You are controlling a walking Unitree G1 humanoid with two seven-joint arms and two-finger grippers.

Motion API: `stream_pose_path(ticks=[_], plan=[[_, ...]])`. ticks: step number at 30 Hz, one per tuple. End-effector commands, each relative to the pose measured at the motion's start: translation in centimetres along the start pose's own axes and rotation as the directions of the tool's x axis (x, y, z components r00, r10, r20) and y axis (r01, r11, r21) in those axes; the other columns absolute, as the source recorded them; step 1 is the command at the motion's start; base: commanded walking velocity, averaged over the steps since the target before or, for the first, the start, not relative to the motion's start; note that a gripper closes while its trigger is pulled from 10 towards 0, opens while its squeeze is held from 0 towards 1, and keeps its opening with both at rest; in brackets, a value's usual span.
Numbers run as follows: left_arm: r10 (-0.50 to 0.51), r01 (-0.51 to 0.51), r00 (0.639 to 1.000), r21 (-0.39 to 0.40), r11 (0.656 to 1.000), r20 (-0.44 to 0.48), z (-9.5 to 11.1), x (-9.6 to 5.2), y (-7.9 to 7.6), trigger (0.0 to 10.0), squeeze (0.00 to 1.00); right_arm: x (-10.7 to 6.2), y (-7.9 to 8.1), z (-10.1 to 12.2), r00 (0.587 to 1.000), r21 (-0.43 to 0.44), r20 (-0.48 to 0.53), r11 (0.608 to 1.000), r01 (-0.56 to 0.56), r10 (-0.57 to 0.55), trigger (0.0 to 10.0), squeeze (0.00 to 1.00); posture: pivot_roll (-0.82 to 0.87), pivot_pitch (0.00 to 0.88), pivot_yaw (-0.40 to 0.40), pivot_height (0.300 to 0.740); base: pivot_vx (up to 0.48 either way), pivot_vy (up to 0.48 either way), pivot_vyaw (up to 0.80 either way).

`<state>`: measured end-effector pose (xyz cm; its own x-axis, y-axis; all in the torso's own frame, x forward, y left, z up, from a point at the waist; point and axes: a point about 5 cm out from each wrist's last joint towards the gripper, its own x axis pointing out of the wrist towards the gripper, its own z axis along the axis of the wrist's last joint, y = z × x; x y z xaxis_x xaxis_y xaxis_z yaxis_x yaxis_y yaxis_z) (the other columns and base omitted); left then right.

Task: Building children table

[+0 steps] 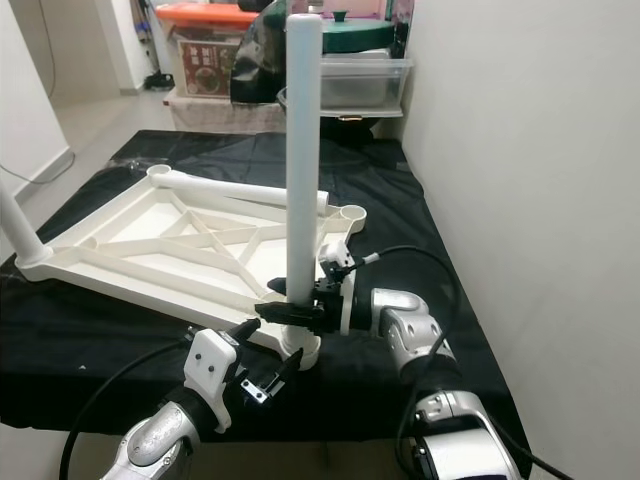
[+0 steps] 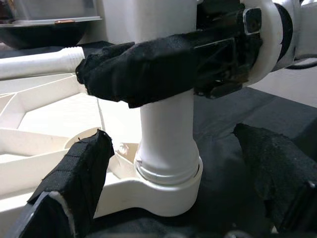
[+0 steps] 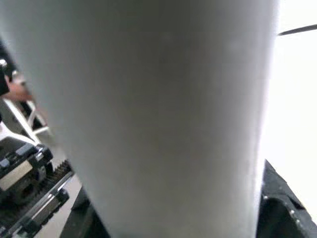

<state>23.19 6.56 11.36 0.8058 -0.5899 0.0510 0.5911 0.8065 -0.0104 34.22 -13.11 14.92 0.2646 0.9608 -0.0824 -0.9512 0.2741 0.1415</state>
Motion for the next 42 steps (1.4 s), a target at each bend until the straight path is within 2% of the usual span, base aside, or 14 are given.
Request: stream_pose_path(ticks=[1,12,13,15,17,21,26,30,31,34,35,40,41,42], plan=[[-0.004,0.004,1.000,0.001,1.000,-0.010,-0.3,0.0,-0.1,10.0,0.00,0.7,-0.1,-0.7,0.998,-0.009,-0.048,0.999,0.032,-0.032,0.0,0.00,0.05,0.000,-0.041,0.740,0.000,0.000,0.00],[-0.007,0.007,1.000,-0.007,1.000,-0.013,-0.3,-0.1,-0.1,10.0,0.00,0.4,-1.9,-0.7,0.875,0.047,0.098,0.881,0.471,-0.473,0.0,0.00,0.03,0.000,-0.023,0.740,0.000,0.000,0.00],[-0.007,0.007,1.000,-0.005,1.000,-0.013,-0.3,-0.1,0.0,10.0,0.00,-1.0,-3.3,-0.8,0.599,0.128,0.129,0.612,0.780,-0.790,0.0,0.00,0.02,0.000,-0.018,0.740,0.000,0.000,0.00],[-0.007,0.007,1.000,-0.005,1.000,-0.013,-0.3,-0.1,0.0,10.0,0.00,-1.0,-3.3,-0.8,0.599,0.128,0.129,0.612,0.780,-0.790,0.0,0.00,0.02,0.000,-0.018,0.740,0.000,0.000,0.00],[-0.007,0.007,1.000,-0.002,1.000,-0.015,-0.3,-0.1,0.2,10.0,0.00,-2.9,-3.8,-1.4,0.263,0.180,0.100,0.277,0.944,-0.960,0.0,0.00,0.02,0.000,-0.016,0.740,0.000,0.000,0.00],[-0.009,0.009,1.000,0.000,1.000,-0.016,-0.3,0.0,0.2,10.0,0.00,-3.9,-2.9,-2.3,-0.042,0.240,0.047,-0.030,0.970,-0.998,0.0,0.00,0.03,0.000,-0.019,0.740,0.000,0.000,0.00],[-0.007,0.007,1.000,0.002,1.000,-0.014,-0.3,0.0,0.2,10.0,0.00,-3.4,-1.9,-2.9,-0.227,0.317,-0.032,-0.225,0.921,-0.973,0.0,0.00,0.03,0.000,-0.023,0.740,0.000,0.000,0.00],[-0.005,0.005,1.000,0.002,1.000,-0.013,-0.2,0.0,0.1,10.0,0.00,-2.0,-1.8,-2.7,-0.233,0.329,-0.042,-0.234,0.915,-0.971,0.0,0.00,0.03,0.000,-0.026,0.740,0.000,0.000,0.00],[-0.004,0.004,1.000,0.001,1.000,-0.012,-0.2,0.0,0.1,10.0,0.00,-1.3,-1.9,-2.6,-0.167,0.327,-0.035,-0.170,0.930,-0.985,10.0,0.00,0.03,0.000,-0.028,0.740,0.000,0.000,0.00],[-0.003,0.003,1.000,0.000,1.000,-0.011,-0.2,0.0,0.1,10.0,0.00,-0.5,-2.0,-2.5,-0.100,0.323,-0.033,-0.105,0.941,-0.994,10.0,0.00,0.03,0.000,-0.027,0.740,0.000,0.000,0.00],[-0.003,0.003,1.000,-0.001,1.000,-0.013,-0.2,0.0,0.1,10.0,0.00,-0.2,-2.0,-2.1,-0.030,0.336,0.017,-0.022,0.942,-0.999,10.0,1.00,0.03,0.000,-0.025,0.740,0.000,0.000,0.00],[-0.007,0.007,1.000,-0.001,1.000,-0.014,-0.2,0.1,0.1,10.0,0.00,-0.7,-2.4,-0.8,0.113,0.334,0.167,0.164,0.928,-0.979,10.0,1.00,0.04,0.000,-0.027,0.740,0.000,0.000,0.00],[-0.006,0.006,1.000,-0.001,1.000,-0.014,-0.2,0.1,0.1,10.0,0.00,-0.9,-2.5,-0.4,0.211,0.298,0.215,0.270,0.916,-0.954,10.0,0.00,0.04,0.000,-0.031,0.740,0.000,0.000,0.00],[-0.006,0.006,1.000,-0.001,1.000,-0.014,-0.2,0.1,0.1,10.0,0.00,-0.9,-2.5,-0.4,0.211,0.298,0.215,0.270,0.916,-0.954,10.0,0.00,0.04,0.000,-0.031,0.740,0.000,0.000,0.00]])
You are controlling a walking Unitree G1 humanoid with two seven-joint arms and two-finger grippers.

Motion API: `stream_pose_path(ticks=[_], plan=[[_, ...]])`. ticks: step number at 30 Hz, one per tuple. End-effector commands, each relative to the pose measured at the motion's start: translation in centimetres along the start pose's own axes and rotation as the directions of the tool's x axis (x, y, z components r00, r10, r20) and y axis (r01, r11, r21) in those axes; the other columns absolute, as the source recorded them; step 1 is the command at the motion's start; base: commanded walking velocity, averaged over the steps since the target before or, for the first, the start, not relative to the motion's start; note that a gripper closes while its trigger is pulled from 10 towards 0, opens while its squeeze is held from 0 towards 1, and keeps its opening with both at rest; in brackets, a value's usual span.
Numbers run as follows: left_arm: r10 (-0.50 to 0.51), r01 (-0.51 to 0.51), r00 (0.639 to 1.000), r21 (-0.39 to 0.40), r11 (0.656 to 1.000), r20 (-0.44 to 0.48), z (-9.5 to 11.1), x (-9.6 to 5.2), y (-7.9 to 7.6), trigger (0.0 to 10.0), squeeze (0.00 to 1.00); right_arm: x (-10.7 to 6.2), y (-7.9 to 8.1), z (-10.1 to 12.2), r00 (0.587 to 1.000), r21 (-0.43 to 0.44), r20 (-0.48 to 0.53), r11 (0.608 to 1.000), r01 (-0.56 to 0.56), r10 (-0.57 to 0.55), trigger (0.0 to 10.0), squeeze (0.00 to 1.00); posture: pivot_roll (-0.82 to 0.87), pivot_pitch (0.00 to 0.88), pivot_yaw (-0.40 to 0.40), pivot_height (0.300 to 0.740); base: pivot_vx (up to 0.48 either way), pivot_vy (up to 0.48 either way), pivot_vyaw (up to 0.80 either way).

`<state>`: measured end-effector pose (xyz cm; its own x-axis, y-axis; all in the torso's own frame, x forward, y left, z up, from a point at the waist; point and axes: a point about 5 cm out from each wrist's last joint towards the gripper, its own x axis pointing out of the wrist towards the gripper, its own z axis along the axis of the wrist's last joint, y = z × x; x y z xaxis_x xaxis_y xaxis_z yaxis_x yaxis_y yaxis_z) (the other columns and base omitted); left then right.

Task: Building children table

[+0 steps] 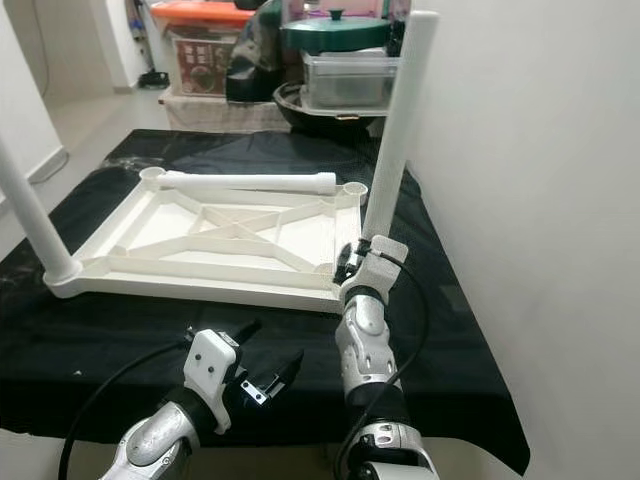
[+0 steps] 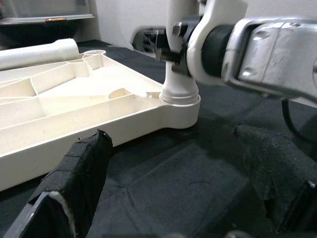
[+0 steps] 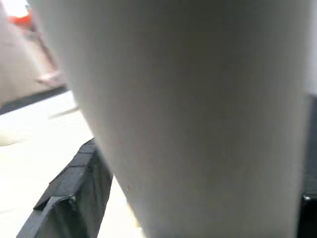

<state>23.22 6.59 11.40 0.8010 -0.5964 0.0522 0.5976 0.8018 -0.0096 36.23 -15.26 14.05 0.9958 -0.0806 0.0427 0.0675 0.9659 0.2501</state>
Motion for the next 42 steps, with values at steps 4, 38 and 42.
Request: stream_pose_path(ticks=[4,38,42], plan=[[0.003,-0.003,1.000,-0.002,1.000,-0.014,-0.2,0.1,0.1,10.0,0.00,0.0,0.9,0.0,0.925,-0.003,-0.064,0.927,-0.376,0.375,10.0,0.00,0.04,0.000,-0.029,0.740,0.000,0.000,0.00],[0.001,-0.001,1.000,0.000,1.000,-0.013,-0.2,0.0,0.1,10.0,0.00,-1.4,1.5,-1.1,0.515,-0.037,-0.342,0.537,-0.843,0.786,0.0,0.00,0.05,0.000,-0.031,0.740,0.000,0.000,0.00],[0.001,-0.001,1.000,-0.002,1.000,-0.012,-0.2,0.1,0.1,10.0,0.00,0.1,-0.1,-1.2,0.776,-0.079,-0.297,0.796,-0.601,0.556,0.0,0.00,0.05,0.000,-0.028,0.740,0.000,0.000,0.00]])
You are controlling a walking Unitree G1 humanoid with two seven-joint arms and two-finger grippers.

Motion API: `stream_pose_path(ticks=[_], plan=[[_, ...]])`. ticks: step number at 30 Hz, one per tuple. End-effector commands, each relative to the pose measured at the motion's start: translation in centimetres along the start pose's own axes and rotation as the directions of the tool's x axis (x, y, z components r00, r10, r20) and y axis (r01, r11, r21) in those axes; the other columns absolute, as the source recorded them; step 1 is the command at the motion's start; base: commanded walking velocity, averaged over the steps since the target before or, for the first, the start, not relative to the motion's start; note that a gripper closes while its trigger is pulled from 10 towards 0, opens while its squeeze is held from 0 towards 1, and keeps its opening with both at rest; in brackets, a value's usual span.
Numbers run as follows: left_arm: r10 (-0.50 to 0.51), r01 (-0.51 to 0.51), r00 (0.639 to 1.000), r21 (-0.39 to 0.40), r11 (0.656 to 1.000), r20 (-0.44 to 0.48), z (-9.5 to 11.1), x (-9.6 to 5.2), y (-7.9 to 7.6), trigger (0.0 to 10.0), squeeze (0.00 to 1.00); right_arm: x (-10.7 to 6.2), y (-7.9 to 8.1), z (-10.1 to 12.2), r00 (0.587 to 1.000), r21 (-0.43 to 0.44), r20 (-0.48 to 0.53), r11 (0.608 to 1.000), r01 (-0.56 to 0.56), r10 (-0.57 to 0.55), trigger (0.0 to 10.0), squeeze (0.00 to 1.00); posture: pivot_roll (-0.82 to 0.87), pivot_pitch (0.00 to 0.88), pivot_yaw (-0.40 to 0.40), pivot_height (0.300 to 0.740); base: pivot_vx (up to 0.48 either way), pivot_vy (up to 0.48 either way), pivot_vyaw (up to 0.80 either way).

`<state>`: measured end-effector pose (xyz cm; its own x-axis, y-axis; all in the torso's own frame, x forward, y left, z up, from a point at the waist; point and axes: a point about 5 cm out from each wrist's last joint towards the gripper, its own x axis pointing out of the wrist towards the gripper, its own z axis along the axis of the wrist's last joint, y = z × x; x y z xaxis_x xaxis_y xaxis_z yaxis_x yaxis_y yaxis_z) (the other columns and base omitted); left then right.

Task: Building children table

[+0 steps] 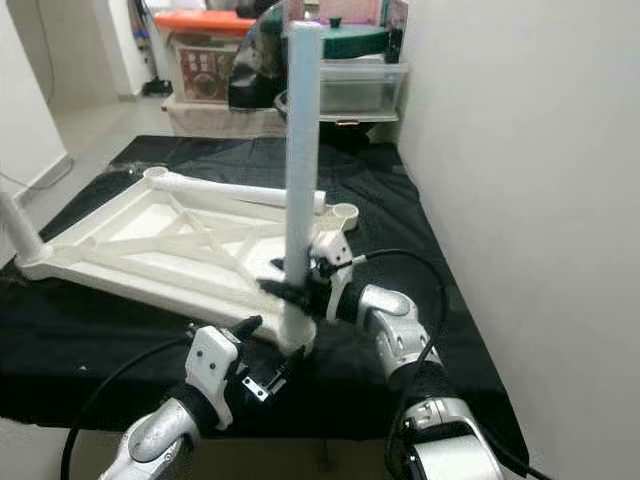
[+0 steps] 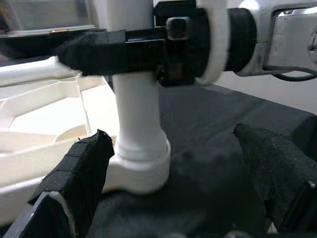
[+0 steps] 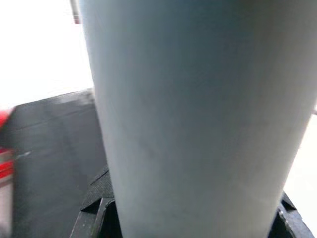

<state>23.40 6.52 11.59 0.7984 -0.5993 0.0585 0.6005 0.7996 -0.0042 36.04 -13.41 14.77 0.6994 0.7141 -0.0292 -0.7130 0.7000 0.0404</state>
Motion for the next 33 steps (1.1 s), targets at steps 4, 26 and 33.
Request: stream_pose_path(ticks=[4,26,33], plan=[[0.003,-0.003,1.000,-0.009,1.000,-0.019,-0.4,-0.1,0.1,10.0,0.00,-3.0,-4.1,-2.5,0.695,0.058,-0.098,0.693,0.718,-0.712,0.0,0.00,0.04,0.000,-0.028,0.740,0.000,0.000,0.00],[0.006,-0.007,1.000,-0.013,1.000,-0.018,-0.3,-0.1,-0.1,10.0,0.00,-0.6,-0.9,-2.2,0.502,0.296,-0.042,0.470,0.832,-0.864,10.0,1.00,0.01,0.000,-0.025,0.740,0.000,0.000,0.00],[0.002,-0.002,1.000,-0.016,1.000,-0.018,-0.4,0.0,-0.1,10.0,0.00,-0.5,-1.1,-1.4,0.714,0.341,0.069,0.689,0.640,-0.697,10.0,0.00,0.01,0.000,-0.026,0.740,0.000,0.000,0.00]])
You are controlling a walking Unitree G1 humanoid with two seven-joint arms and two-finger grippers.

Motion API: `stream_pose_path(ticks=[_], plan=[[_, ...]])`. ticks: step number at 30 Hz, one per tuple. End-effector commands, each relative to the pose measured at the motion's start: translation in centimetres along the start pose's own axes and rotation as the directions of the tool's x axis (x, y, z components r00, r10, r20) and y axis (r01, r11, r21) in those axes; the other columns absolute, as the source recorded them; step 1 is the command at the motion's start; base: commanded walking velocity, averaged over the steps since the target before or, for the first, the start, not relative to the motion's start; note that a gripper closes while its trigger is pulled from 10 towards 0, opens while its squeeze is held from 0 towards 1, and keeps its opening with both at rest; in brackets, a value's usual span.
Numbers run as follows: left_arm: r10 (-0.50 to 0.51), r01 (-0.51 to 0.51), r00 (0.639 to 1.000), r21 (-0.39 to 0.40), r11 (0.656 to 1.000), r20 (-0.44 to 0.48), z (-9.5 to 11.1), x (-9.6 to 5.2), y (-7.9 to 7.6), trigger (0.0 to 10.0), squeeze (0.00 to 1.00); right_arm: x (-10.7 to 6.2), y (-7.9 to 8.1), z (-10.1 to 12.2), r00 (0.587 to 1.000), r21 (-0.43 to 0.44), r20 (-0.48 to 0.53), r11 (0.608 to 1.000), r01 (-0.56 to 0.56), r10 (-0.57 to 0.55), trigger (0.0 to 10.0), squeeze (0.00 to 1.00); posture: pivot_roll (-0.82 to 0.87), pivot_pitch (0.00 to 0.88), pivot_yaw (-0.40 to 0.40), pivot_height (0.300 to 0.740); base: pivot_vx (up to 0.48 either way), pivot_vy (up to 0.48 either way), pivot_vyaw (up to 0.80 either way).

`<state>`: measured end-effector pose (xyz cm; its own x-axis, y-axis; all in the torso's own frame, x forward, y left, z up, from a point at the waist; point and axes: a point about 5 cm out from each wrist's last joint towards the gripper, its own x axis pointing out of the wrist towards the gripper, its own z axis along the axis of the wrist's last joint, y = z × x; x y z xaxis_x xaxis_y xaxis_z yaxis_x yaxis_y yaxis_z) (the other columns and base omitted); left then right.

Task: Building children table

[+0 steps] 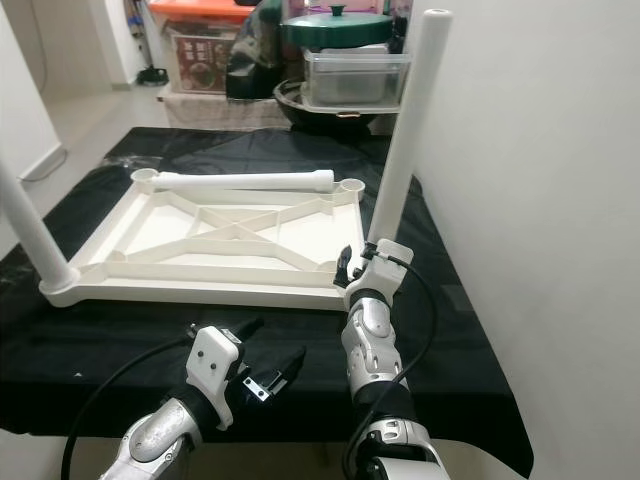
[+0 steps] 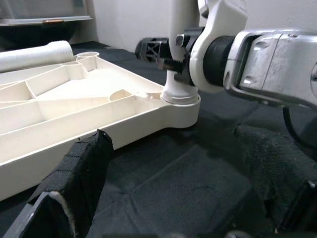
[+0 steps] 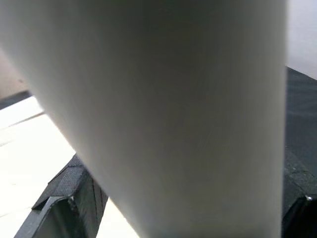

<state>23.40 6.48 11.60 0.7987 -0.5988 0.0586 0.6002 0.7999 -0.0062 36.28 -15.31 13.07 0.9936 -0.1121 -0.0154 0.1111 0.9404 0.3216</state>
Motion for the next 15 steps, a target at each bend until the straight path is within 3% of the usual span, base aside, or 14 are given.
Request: stream_pose_path(ticks=[1,2,4,5,6,7,8,9,10,11,12,13,14,15], plan=[[0.001,-0.002,1.000,-0.014,1.000,-0.018,-0.4,0.0,0.0,10.0,0.00,0.0,0.9,0.0,0.990,0.031,-0.010,0.990,-0.137,0.137,10.0,0.00,0.01,0.000,-0.026,0.740,0.000,0.000,0.00],[0.002,-0.002,1.000,-0.013,1.000,-0.017,-0.4,0.1,0.0,10.0,0.00,0.1,1.0,0.0,0.956,0.046,-0.046,0.957,-0.286,0.288,10.0,0.00,0.01,0.000,-0.028,0.740,0.000,0.000,0.00],[0.002,-0.002,1.000,-0.010,1.000,-0.016,-0.4,0.1,0.0,10.0,0.00,-0.1,0.9,0.5,0.807,0.075,-0.116,0.815,-0.574,0.579,10.0,0.00,0.02,0.000,-0.029,0.740,0.000,0.000,0.00],[0.002,-0.002,1.000,-0.010,1.000,-0.015,-0.4,0.1,0.0,10.0,0.00,-0.3,0.8,0.8,0.751,0.083,-0.132,0.762,-0.642,0.647,10.0,0.00,0.02,0.000,-0.031,0.740,0.000,0.000,0.00],[0.001,-0.001,1.000,-0.009,1.000,-0.015,-0.4,0.1,0.0,10.0,0.00,-0.3,0.8,1.0,0.722,0.087,-0.138,0.734,-0.673,0.678,10.0,0.00,0.02,0.000,-0.031,0.740,0.000,0.000,0.00],[0.001,-0.001,1.000,-0.009,1.000,-0.015,-0.4,0.1,0.0,10.0,0.00,-0.3,0.8,1.0,0.722,0.087,-0.138,0.734,-0.673,0.678,10.0,0.00,0.02,0.000,-0.031,0.740,0.000,0.000,0.00],[0.001,-0.001,1.000,-0.010,1.000,-0.015,-0.4,0.1,0.0,10.0,0.00,-0.4,0.8,1.2,0.684,0.088,-0.149,0.699,-0.710,0.714,10.0,0.00,0.02,0.000,-0.032,0.740,0.000,0.000,0.00],[0.001,-0.001,1.000,-0.010,1.000,-0.015,-0.4,0.1,0.0,10.0,0.00,-0.4,0.8,1.2,0.684,0.088,-0.149,0.699,-0.710,0.714,10.0,0.00,0.02,0.000,-0.032,0.740,0.000,0.000,0.00],[0.002,-0.002,1.000,-0.010,1.000,-0.016,-0.4,0.1,0.0,10.0,0.00,-0.5,0.9,1.4,0.638,0.091,-0.163,0.655,-0.750,0.753,10.0,0.00,0.02,0.000,-0.034,0.740,0.000,0.000,0.00],[0.002,-0.002,1.000,-0.009,1.000,-0.015,-0.4,0.1,0.0,10.0,0.00,-0.8,1.1,1.5,0.538,0.093,-0.200,0.563,-0.822,0.819,10.0,0.00,0.03,0.000,-0.038,0.740,0.000,0.000,0.00],[0.002,-0.002,1.000,-0.009,1.000,-0.015,-0.4,0.1,0.0,10.0,0.00,-0.8,1.1,1.5,0.538,0.093,-0.200,0.563,-0.822,0.819,10.0,0.00,0.03,0.000,-0.038,0.740,0.000,0.000,0.00],[0.003,-0.003,1.000,-0.009,1.000,-0.015,-0.4,0.1,0.0,10.0,0.00,-1.2,1.2,1.6,0.450,0.096,-0.230,0.480,-0.872,0.863,10.0,0.00,0.03,0.000,-0.039,0.740,0.000,0.000,0.00],[0.003,-0.003,1.000,-0.009,1.000,-0.015,-0.4,0.1,0.0,10.0,0.00,-1.2,1.2,1.6,0.450,0.096,-0.230,0.480,-0.872,0.863,10.0,0.00,0.03,0.000,-0.039,0.740,0.000,0.000,0.00],[0.003,-0.003,1.000,-0.009,1.000,-0.015,-0.5,0.1,0.0,10.0,0.00,-1.5,1.4,1.4,0.371,0.102,-0.269,0.409,-0.907,0.889,10.0,0.00,0.03,0.000,-0.042,0.740,0.000,0.000,0.00]])
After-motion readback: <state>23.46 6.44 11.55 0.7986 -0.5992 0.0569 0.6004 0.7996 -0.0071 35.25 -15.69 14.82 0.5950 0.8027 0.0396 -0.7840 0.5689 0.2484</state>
